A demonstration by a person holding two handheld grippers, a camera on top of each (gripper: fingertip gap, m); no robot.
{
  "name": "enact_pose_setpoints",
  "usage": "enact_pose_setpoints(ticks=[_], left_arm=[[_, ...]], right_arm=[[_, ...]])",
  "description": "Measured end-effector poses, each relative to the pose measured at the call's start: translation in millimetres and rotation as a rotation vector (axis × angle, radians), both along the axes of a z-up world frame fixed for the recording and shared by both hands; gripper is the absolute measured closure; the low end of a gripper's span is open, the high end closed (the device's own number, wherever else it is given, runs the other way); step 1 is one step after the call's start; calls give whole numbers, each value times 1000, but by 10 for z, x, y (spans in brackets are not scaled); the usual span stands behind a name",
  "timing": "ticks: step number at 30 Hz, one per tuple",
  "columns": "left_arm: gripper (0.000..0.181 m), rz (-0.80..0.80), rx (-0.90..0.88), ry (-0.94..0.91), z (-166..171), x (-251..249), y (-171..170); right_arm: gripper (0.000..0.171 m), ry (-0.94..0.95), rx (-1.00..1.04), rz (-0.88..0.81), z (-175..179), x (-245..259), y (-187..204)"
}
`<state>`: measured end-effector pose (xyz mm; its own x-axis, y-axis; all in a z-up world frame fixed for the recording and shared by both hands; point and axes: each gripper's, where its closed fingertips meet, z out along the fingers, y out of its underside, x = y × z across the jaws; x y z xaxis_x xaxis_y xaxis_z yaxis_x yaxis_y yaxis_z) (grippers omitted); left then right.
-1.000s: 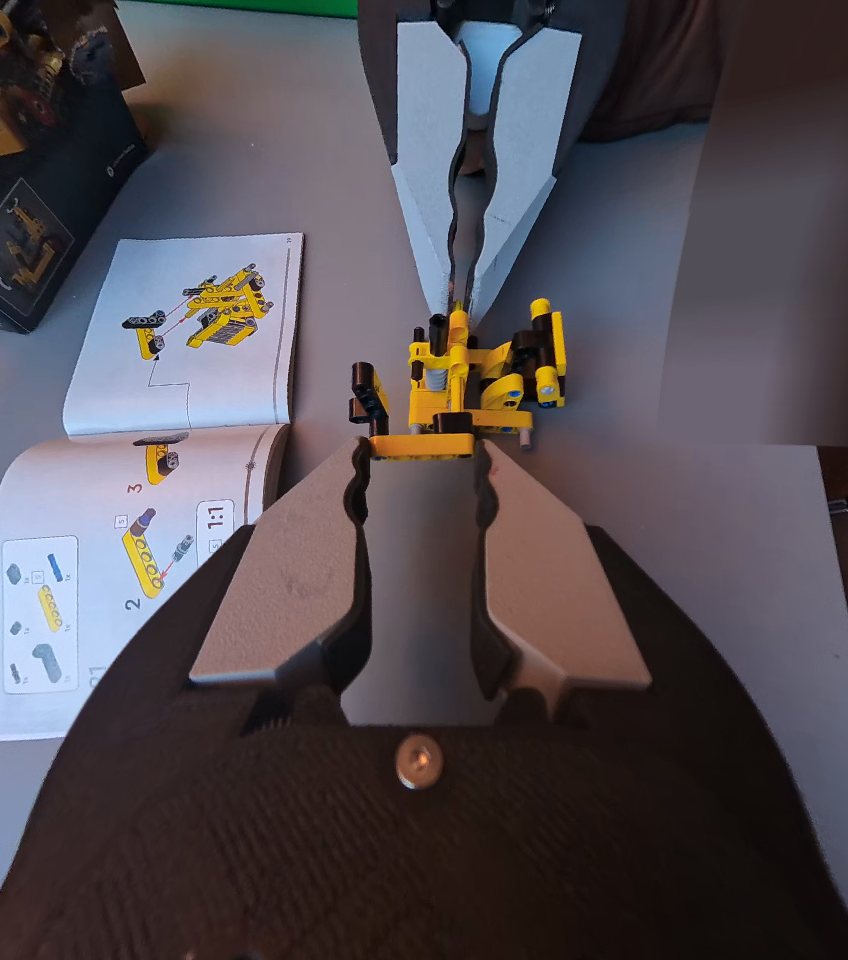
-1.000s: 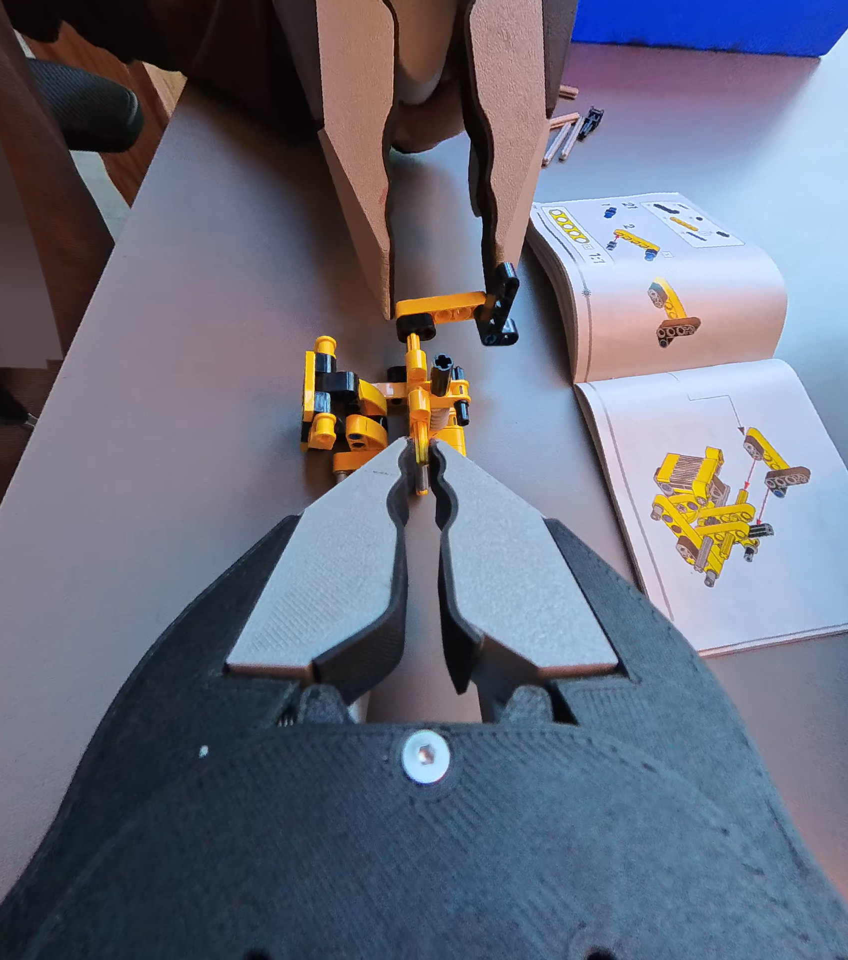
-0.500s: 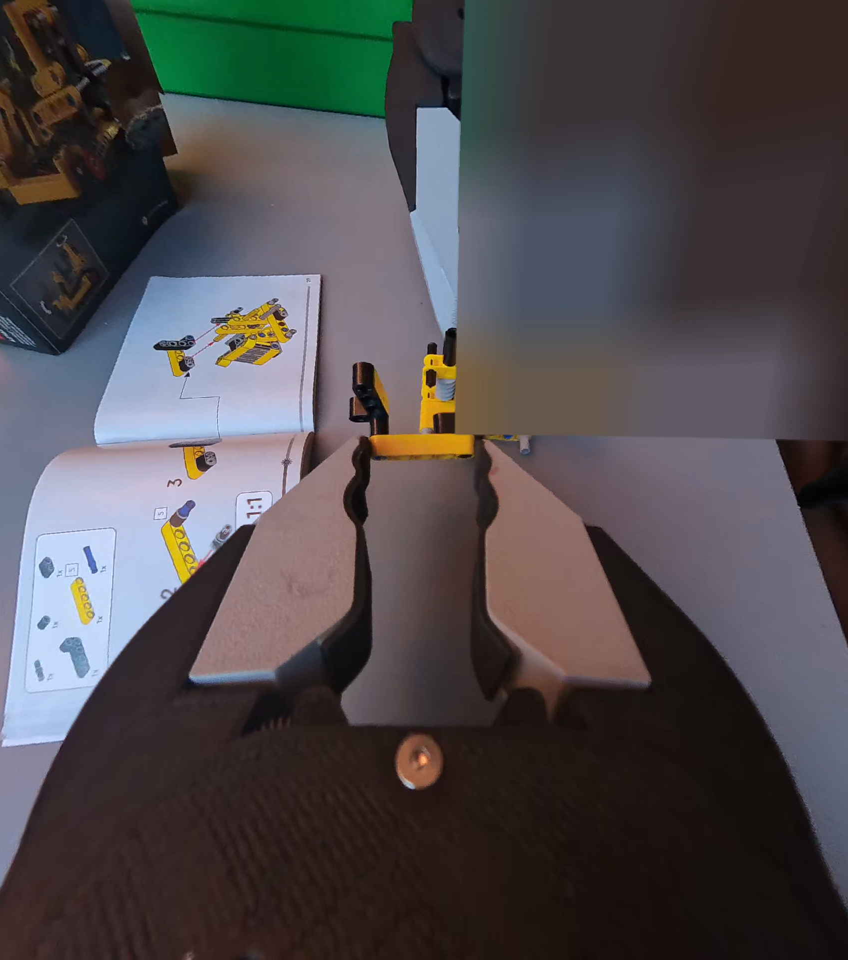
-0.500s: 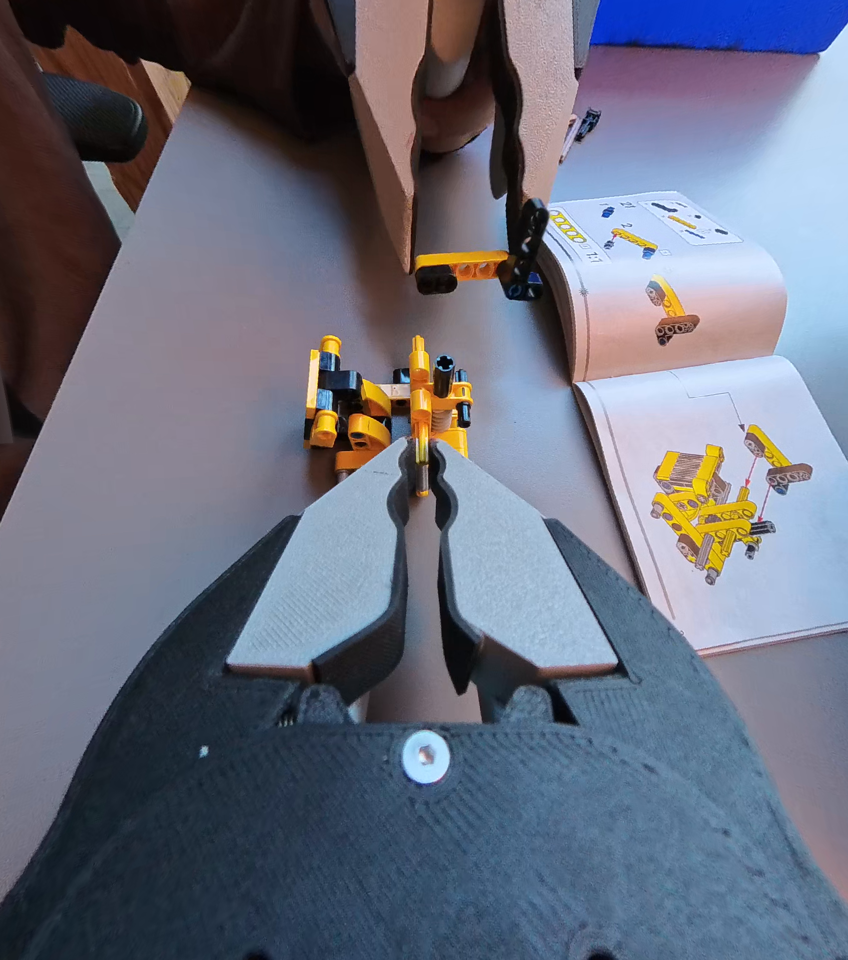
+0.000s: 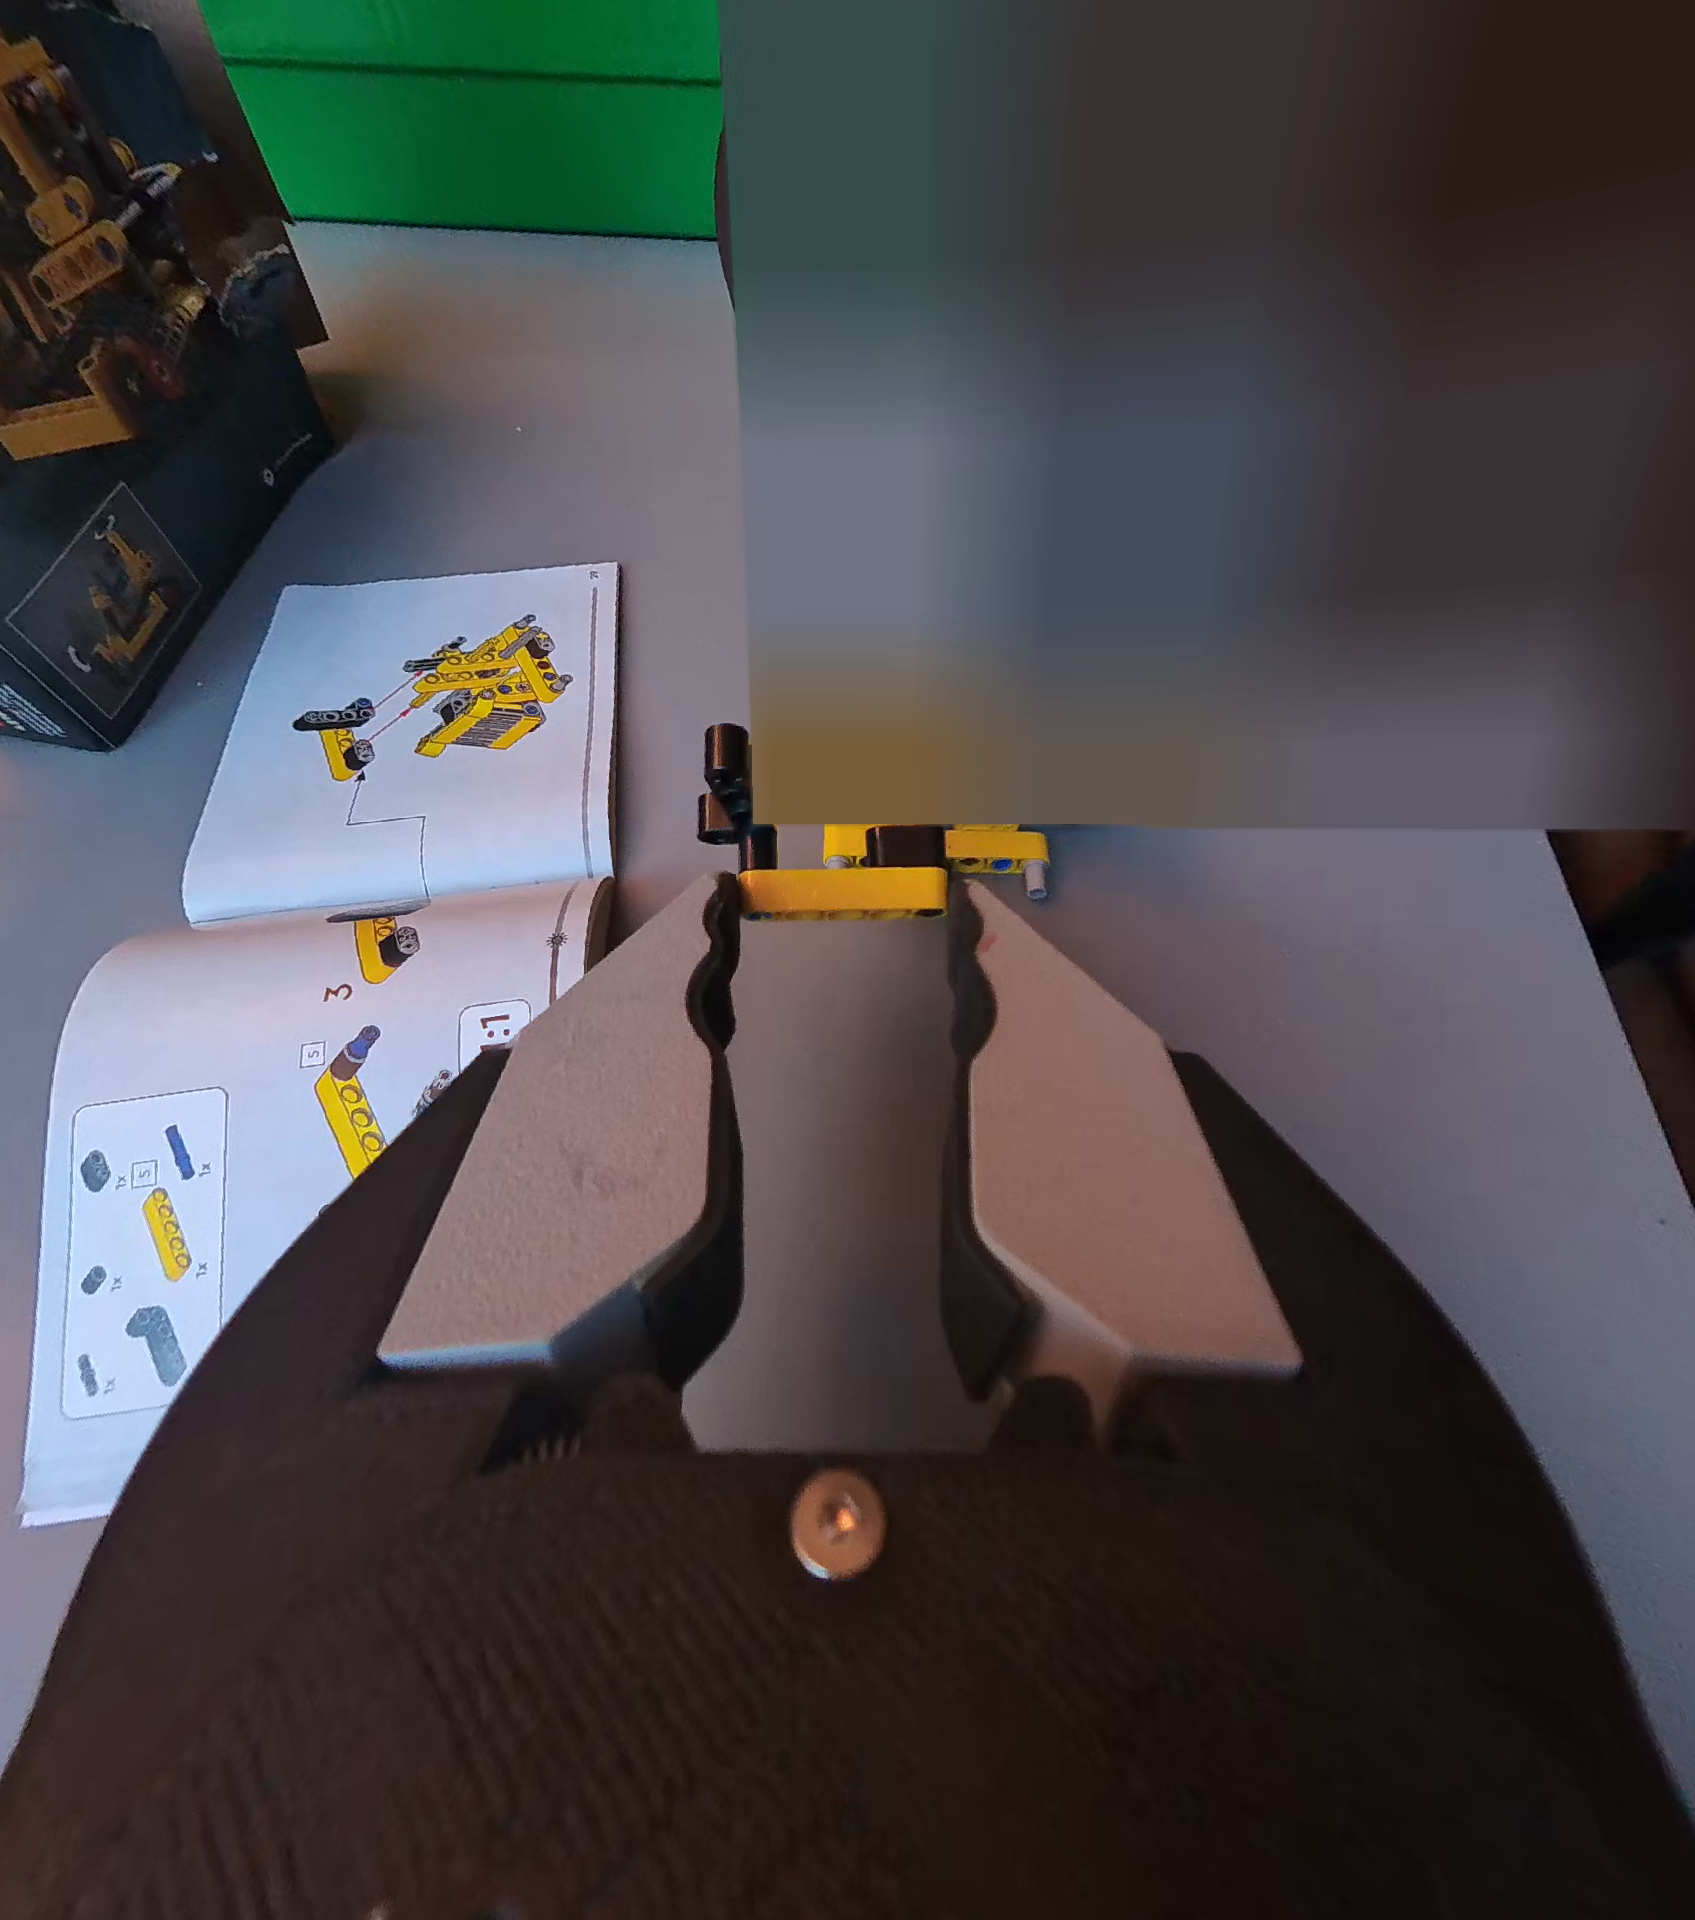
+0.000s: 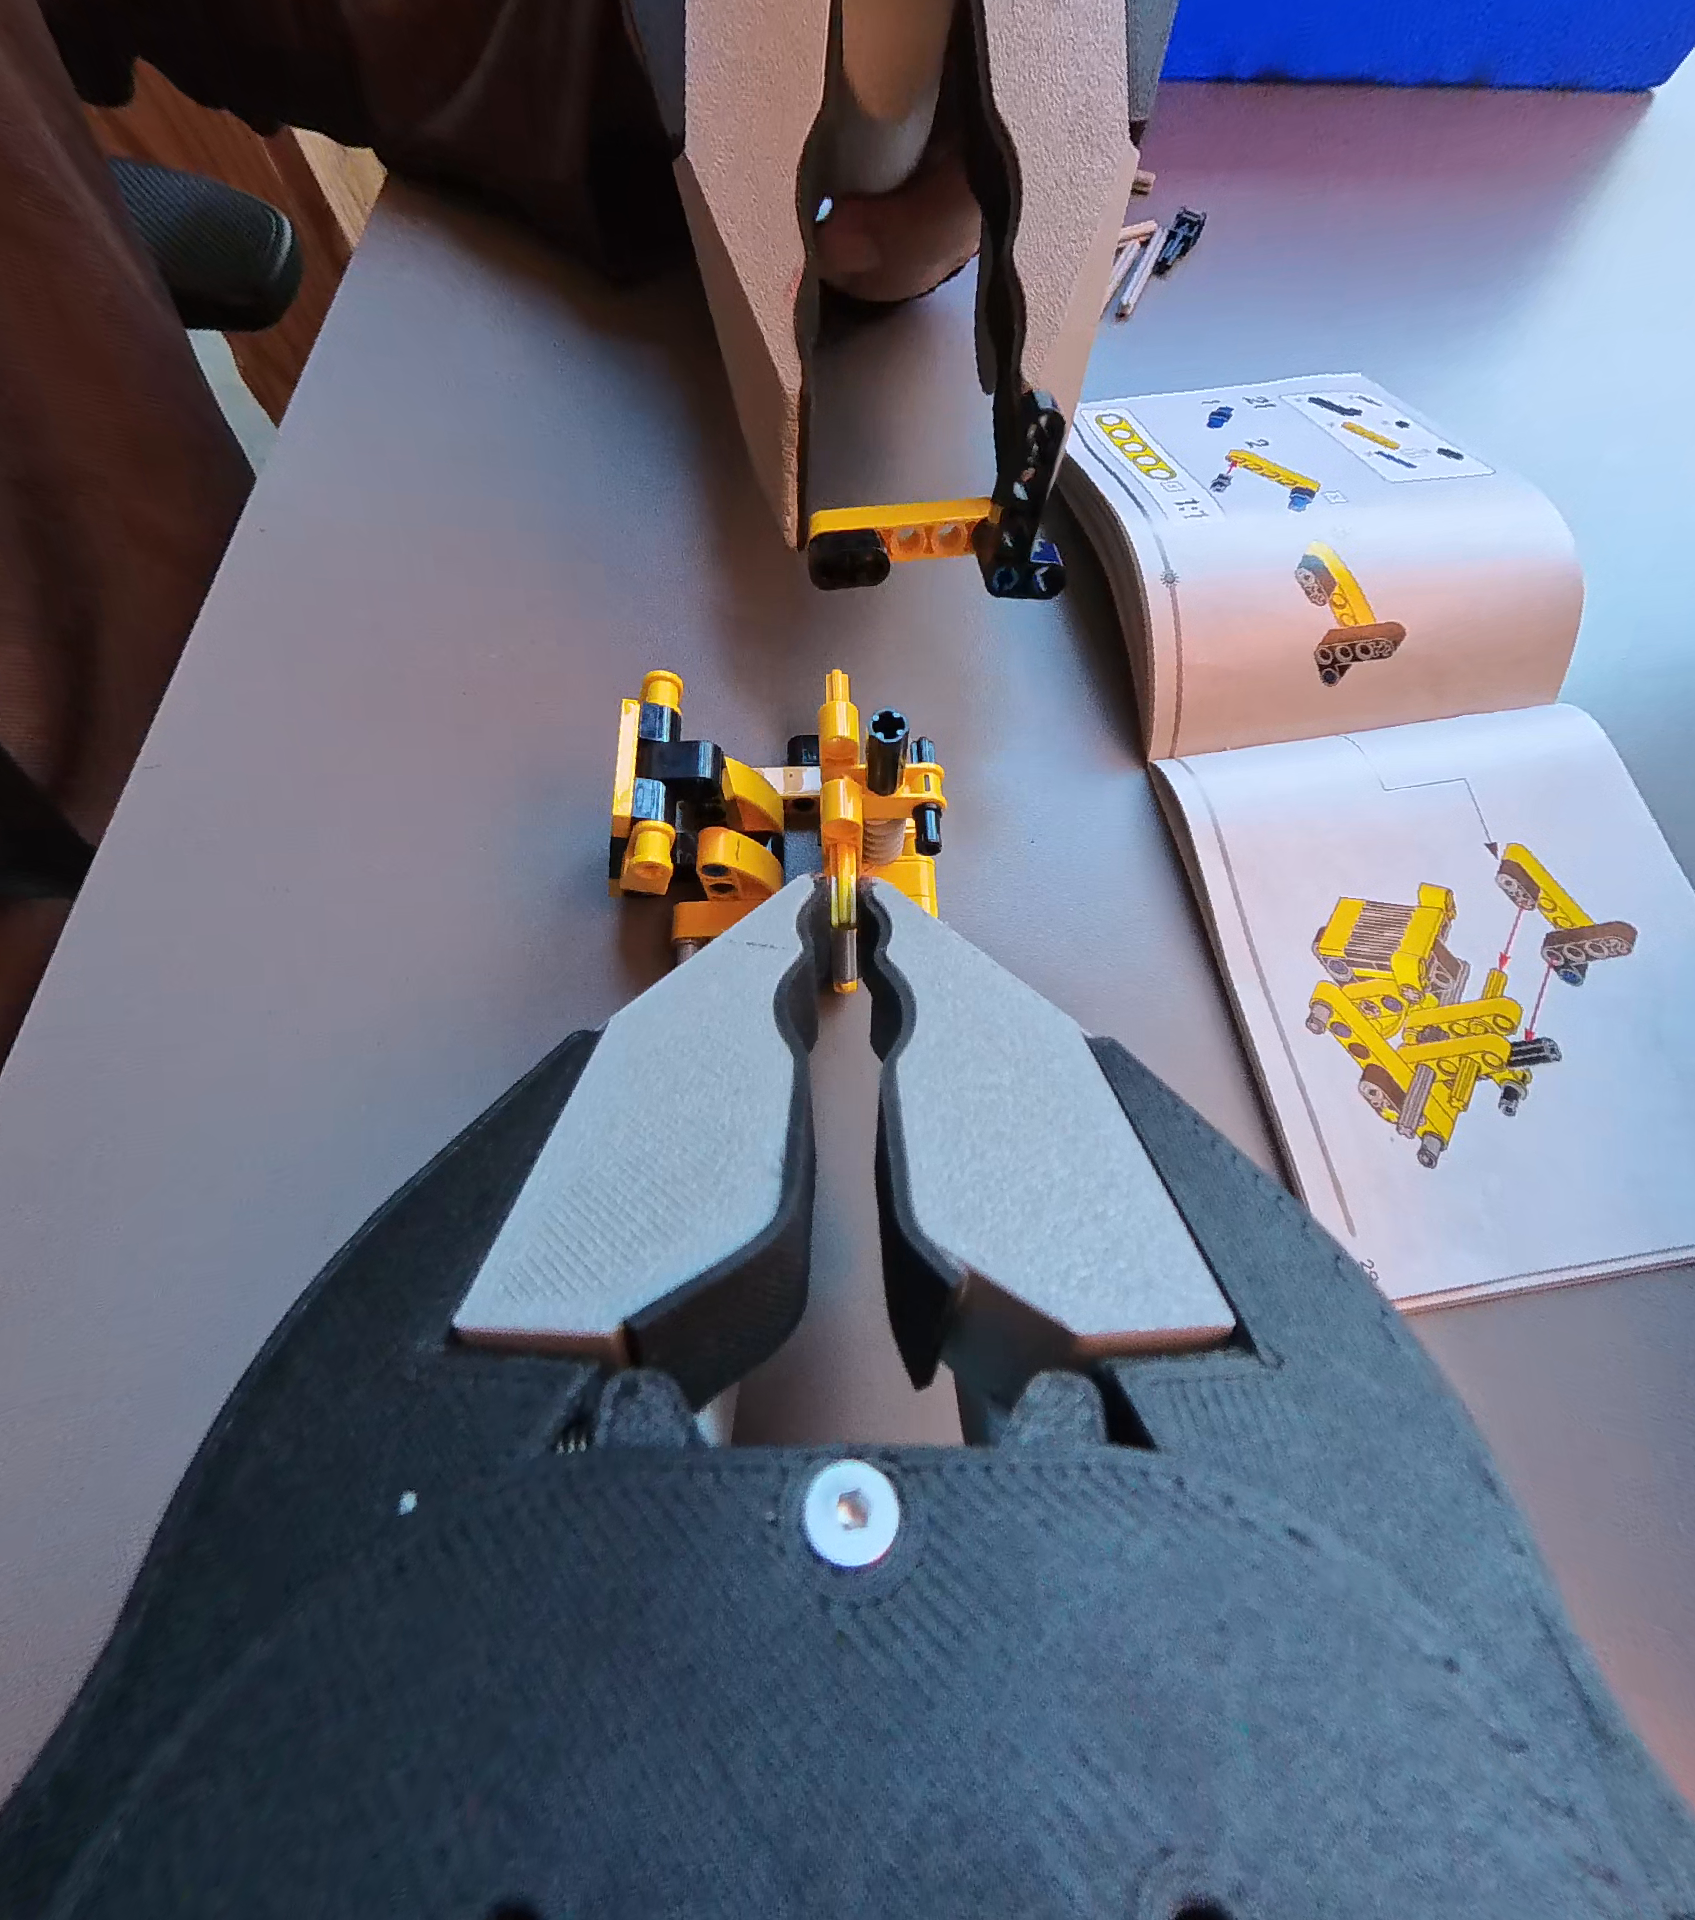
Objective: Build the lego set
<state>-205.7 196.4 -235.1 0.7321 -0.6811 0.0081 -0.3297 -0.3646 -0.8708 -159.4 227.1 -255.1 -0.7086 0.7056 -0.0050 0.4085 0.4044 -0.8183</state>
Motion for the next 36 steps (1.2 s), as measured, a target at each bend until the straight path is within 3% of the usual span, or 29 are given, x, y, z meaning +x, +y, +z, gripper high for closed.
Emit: enact_pose_setpoints(ticks=[9, 25, 29, 36], left_arm=[[143, -24, 38, 13, 29, 27, -28], [144, -232, 420, -193, 604, 116, -272], [143, -213, 390, -159, 548, 101, -238], [143, -83, 39, 40, 68, 110, -115]], right_arm=[[171, -1, -1, 0, 0, -1, 0], [170, -1, 4, -2, -5, 5, 3], [170, -2, 4, -2, -6, 4, 3], [170, -6, -2, -3, -3, 4, 0]])
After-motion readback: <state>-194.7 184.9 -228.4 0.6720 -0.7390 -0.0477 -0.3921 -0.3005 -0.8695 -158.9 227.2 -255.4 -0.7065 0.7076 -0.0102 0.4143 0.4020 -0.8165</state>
